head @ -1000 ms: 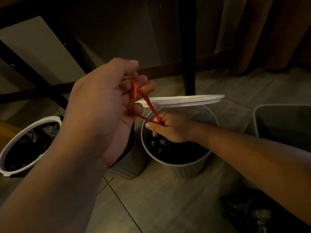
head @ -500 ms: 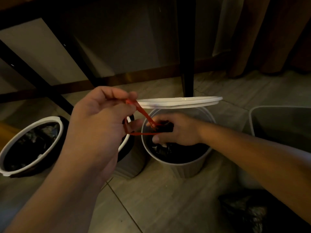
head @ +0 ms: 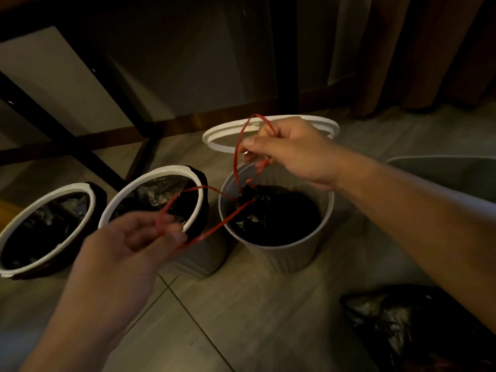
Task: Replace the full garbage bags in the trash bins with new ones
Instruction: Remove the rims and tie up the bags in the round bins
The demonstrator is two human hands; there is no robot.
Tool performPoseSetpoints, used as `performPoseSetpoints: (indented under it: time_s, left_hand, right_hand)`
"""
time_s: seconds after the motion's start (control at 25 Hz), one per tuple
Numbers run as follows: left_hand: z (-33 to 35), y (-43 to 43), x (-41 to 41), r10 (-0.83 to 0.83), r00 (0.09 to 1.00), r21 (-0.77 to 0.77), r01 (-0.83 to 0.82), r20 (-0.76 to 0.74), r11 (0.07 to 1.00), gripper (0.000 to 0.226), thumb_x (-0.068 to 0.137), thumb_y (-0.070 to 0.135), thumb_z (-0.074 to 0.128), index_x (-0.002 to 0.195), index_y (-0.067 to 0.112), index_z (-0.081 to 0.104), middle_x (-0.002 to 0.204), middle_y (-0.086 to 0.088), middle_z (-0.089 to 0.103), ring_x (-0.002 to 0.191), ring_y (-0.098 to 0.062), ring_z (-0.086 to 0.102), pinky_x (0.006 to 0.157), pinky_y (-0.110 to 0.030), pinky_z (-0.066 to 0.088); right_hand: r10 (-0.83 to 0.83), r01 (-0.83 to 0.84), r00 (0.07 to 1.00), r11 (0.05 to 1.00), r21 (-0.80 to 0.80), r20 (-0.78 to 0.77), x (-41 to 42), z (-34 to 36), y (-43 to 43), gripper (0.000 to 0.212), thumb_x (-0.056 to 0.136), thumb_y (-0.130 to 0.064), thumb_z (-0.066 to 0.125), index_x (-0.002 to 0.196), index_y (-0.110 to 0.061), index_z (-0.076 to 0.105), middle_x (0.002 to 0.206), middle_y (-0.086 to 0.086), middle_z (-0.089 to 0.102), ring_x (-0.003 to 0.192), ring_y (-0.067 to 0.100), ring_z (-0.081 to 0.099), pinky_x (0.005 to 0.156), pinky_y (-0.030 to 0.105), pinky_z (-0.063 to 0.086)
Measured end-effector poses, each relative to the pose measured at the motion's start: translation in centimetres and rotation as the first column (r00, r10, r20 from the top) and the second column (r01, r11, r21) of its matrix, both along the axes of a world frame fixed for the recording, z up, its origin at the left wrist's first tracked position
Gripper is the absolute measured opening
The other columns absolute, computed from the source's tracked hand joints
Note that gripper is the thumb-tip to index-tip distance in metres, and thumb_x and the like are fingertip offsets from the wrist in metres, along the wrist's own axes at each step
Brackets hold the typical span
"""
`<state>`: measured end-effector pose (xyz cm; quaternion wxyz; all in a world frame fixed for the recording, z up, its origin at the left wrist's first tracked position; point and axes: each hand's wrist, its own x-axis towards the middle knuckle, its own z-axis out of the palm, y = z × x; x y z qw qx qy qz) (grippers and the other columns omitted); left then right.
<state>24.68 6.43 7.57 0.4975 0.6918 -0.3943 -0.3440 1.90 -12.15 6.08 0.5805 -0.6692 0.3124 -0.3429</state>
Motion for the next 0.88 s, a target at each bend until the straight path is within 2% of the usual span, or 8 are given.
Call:
performPoseSetpoints:
  time_s: [0.08,0.16,0.32,0.4,0.48,0.68,0.76,0.88]
  left_hand:
    - [-0.6,1.0,-0.2,-0.014,0.997,0.06,0.018,-0.081,0.998,0.021,0.068,0.019,0.079,0.089,0.023,0.083,0.093,-0.01,0.081,0.091,-0.023,0.08,0.074,-0.025,0.063]
    - [-0.8,1.5,-0.7,-0.007,0.992,0.043,0.013,-0.128,0.999,0.016,0.072,0.022,0.077,0.087,0.018,0.084,0.097,-0.012,0.08,0.093,-0.024,0.079,0.074,-0.028,0.064]
    - [-0.1,1.0,-1.6,0.017,0.943,-0.212,-0.092,-0.332,0.973,0.01,0.083,0.022,0.074,0.083,0.018,0.083,0.118,-0.012,0.077,0.113,-0.024,0.074,0.088,-0.039,0.062]
    - [0.1,0.2,-2.1,-0.124,0.891,-0.317,-0.023,-0.436,0.948,0.012,0.084,0.02,0.076,0.095,0.023,0.081,0.13,-0.01,0.073,0.129,-0.026,0.065,0.098,-0.045,0.057]
    - [-0.2,-0.9,-2.7,-0.283,0.858,-0.377,0.115,-0.428,0.919,0.041,0.08,0.012,0.076,0.117,0.029,0.075,0.134,-0.008,0.069,0.136,-0.028,0.059,0.109,-0.051,0.048]
    - [-0.6,-5.6,-5.6,-0.32,0.942,-0.256,0.286,-0.104,0.923,0.062,0.089,0.011,0.076,0.141,0.039,0.056,0.083,-0.003,0.073,0.088,-0.021,0.074,0.086,-0.029,0.059]
    - [-0.6,-7.4,-6.1,-0.39,0.921,-0.121,0.388,0.01,0.914,0.054,0.086,0.021,0.076,0.134,0.041,0.059,0.071,-0.001,0.065,0.069,-0.019,0.066,0.074,-0.033,0.057]
    - [-0.6,-9.5,-6.2,-0.497,0.831,0.106,0.487,0.25,0.867,0.027,0.091,0.038,0.074,0.117,0.034,0.07,0.085,-0.001,0.075,0.079,-0.026,0.071,0.08,-0.05,0.059]
  right_hand:
    - [-0.025,0.024,0.997,0.999,0.029,0.066,-0.2,0.6,0.0,0.025,0.101,-0.026,0.063,0.096,-0.008,0.079,0.115,0.011,0.077,0.117,0.028,0.07,0.109,0.054,0.051]
    - [0.002,-0.016,0.989,0.996,0.093,0.149,-0.4,1.1,0.0,0.041,0.099,-0.036,0.059,0.075,-0.005,0.072,0.118,0.01,0.077,0.118,0.025,0.071,0.113,0.053,0.047]
    - [0.018,-0.094,0.946,0.971,0.221,0.325,-0.3,1.2,-0.2,0.056,0.106,-0.044,0.047,0.06,-0.013,0.045,0.106,0.022,0.077,0.114,0.033,0.073,0.114,0.051,0.045]
    - [-0.014,-0.099,0.923,0.957,0.274,0.384,-0.1,1.1,-0.4,0.053,0.108,-0.043,0.045,0.062,-0.016,0.047,0.083,0.019,0.074,0.096,0.034,0.074,0.1,0.047,0.055]
    - [-0.034,-0.095,0.919,0.948,0.304,0.393,0.1,1.3,-0.4,0.049,0.107,-0.041,0.047,0.064,-0.019,0.053,0.068,0.009,0.061,0.07,0.026,0.063,0.075,0.04,0.055]
    - [0.057,-0.129,0.948,0.968,0.216,0.312,1.0,2.0,-0.2,0.035,0.108,-0.034,0.049,0.081,-0.015,0.06,0.064,0.0,0.045,0.054,0.016,0.036,0.051,0.033,0.024]
    - [0.093,-0.155,0.95,0.969,0.191,0.298,1.4,2.1,0.0,0.036,0.109,-0.035,0.049,0.082,-0.014,0.061,0.062,0.0,0.039,0.052,0.016,0.03,0.05,0.033,0.02]
    - [0.137,-0.188,0.947,0.97,0.153,0.291,2.0,2.3,0.5,0.037,0.108,-0.035,0.051,0.081,-0.012,0.06,0.06,-0.001,0.037,0.052,0.016,0.03,0.05,0.031,0.027]
